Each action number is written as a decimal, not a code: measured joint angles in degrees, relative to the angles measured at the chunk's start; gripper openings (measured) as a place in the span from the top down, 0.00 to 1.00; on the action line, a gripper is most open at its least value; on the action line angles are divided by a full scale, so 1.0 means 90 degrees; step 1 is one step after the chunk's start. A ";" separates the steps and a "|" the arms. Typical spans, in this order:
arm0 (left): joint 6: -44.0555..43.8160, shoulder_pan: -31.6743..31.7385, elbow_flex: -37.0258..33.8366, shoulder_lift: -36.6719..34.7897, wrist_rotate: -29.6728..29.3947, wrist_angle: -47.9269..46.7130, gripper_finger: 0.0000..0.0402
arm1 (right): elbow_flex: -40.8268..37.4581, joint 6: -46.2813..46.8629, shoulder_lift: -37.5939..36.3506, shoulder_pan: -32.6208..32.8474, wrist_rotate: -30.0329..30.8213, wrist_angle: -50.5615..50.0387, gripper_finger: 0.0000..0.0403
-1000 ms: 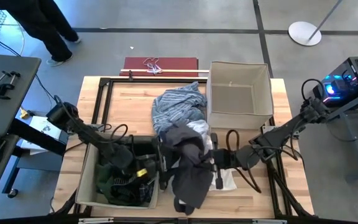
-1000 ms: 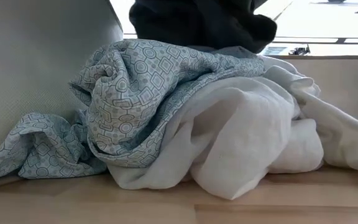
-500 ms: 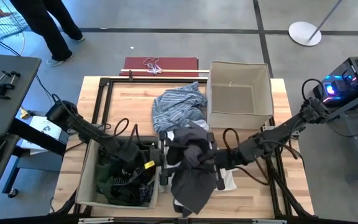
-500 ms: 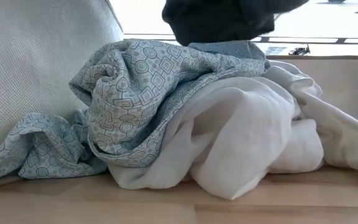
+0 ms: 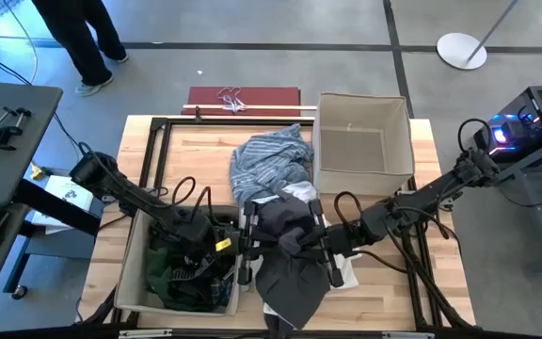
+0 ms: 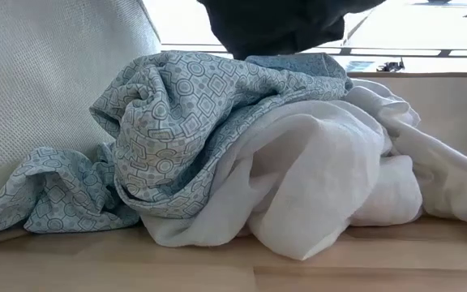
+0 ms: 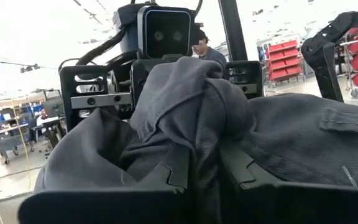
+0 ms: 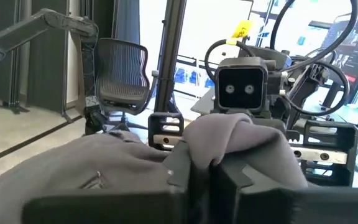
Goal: Sort clothes
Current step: Put the gray pants into the bottom laundry organizer
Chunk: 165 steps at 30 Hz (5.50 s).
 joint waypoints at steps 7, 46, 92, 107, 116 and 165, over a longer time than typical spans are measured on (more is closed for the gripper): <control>0.1451 -0.0704 -0.0036 -0.0353 -0.1058 -0.0221 0.98 | 0.0044 0.0548 -0.0647 0.0327 0.0208 -0.0824 0.61; -0.7660 -0.3202 0.2657 -0.1243 -0.0838 -1.4619 1.00 | 0.0029 0.1311 -0.0744 0.1631 0.1833 -0.2256 0.45; -0.8983 -0.2060 -0.0029 -0.3758 -0.0755 -1.1510 0.93 | 0.0017 0.1294 -0.0693 0.1623 0.1879 -0.2739 0.45; -0.8287 -0.2633 -0.0553 -0.0378 0.0638 -1.1544 1.00 | 0.0017 0.1604 -0.0638 0.1621 0.2190 -0.2838 0.45; -0.9190 -0.2956 0.1017 -0.1287 -0.0491 -1.4324 1.00 | 0.0017 0.1595 -0.0632 0.1621 0.2223 -0.2876 0.45; -0.4772 0.0624 0.2477 -0.2264 0.1782 -1.4645 1.00 | 0.0017 0.1886 -0.0590 0.1587 0.2087 -0.3068 0.45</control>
